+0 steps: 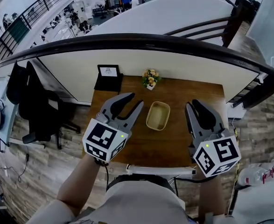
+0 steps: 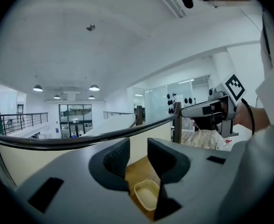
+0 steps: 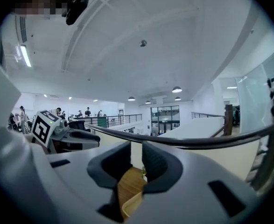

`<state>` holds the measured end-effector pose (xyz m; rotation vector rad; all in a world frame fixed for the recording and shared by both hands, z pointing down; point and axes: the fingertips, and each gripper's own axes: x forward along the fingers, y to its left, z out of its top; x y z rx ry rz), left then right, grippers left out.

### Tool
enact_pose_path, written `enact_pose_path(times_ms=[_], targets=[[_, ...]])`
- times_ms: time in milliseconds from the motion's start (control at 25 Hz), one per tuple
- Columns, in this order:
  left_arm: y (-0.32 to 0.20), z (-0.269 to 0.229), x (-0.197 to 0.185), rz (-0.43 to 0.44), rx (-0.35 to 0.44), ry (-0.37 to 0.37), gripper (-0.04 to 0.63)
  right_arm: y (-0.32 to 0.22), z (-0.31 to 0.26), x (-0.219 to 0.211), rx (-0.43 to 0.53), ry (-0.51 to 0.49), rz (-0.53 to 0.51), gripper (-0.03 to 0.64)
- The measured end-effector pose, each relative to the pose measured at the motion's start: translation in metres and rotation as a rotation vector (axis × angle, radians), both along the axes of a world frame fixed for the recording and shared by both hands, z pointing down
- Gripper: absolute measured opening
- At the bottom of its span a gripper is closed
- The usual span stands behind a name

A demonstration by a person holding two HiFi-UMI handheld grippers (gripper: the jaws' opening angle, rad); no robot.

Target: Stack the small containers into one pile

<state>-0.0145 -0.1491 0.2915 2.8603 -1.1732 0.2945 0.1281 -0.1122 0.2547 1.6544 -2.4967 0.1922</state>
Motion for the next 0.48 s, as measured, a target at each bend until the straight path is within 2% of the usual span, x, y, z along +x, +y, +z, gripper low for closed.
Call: enact_pose_path(times_ms=[280,480], targets=[[0.023,-0.013,-0.014,-0.036,0.016,-0.004,0.098,0.03,-0.02,0.002,0.051,0.001,0.009,0.051],[0.039,-0.01,-0.025,-0.051,0.006,0.022,0.065,0.044,-0.019,-0.001,0.055,0.006,0.003,0.031]])
